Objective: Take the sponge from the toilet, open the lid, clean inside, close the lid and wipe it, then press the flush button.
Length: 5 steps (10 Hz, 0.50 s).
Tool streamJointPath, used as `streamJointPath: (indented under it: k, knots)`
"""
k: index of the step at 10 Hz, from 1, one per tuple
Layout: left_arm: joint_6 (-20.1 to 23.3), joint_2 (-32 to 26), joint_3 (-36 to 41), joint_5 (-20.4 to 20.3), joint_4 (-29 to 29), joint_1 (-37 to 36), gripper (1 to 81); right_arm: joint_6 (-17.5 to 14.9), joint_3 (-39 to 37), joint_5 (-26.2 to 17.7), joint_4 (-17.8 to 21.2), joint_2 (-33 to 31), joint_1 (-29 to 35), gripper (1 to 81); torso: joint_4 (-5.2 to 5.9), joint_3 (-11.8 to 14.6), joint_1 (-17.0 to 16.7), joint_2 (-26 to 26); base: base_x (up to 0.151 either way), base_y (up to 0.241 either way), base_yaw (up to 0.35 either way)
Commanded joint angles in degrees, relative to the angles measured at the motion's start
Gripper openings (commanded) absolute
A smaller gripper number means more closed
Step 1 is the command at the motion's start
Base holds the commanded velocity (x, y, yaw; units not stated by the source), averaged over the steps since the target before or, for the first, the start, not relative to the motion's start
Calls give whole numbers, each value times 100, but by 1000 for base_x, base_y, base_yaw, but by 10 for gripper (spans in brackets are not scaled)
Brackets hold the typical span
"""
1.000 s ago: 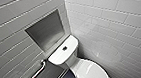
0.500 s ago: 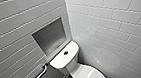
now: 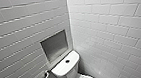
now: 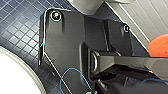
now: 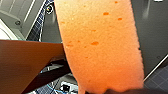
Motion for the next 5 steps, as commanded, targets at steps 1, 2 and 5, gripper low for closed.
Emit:
streamJointPath:
  k: [1, 2, 5]
  knots:
    - [26, 699, -980, 94, 122, 216, 10, -13, 58, -313, -79, 39, 100, 10, 0, 509, 0, 0, 0, 0, 0]
    - [17, 866, -1253, 94, 105, 260, 10, -13, 49, -313, -70, 39, 109, 10, 0, 493, -5, -4, 0, 0, 0]
    - [17, 1534, -2308, 103, 79, 330, 10, -13, 32, -313, -70, 30, 100, 10, 0, 464, -11, -9, 0, 0, 0]
